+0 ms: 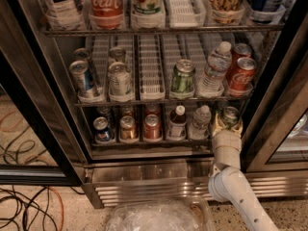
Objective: Pick green can from bottom shelf of fridge
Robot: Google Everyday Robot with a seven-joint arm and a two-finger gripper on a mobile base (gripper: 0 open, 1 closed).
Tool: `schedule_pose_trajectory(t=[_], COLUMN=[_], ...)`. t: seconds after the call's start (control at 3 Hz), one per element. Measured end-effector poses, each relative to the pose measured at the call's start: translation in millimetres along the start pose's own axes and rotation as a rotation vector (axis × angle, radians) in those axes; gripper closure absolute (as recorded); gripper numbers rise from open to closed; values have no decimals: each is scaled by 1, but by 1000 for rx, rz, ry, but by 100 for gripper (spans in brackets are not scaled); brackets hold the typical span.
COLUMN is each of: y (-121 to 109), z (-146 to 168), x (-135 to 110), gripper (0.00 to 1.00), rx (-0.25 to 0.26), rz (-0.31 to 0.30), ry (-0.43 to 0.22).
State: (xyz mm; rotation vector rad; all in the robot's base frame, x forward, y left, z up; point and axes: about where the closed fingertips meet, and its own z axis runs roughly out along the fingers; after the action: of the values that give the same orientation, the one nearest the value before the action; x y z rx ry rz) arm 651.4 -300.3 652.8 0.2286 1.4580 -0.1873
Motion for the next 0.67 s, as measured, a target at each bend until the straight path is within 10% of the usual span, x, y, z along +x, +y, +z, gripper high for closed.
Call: schedule_pose_trajectory(t=[0.67], y=[-7], z=[-33], x=[-13], gripper=[100], rx=[-103], rz=[-9], ry=[12])
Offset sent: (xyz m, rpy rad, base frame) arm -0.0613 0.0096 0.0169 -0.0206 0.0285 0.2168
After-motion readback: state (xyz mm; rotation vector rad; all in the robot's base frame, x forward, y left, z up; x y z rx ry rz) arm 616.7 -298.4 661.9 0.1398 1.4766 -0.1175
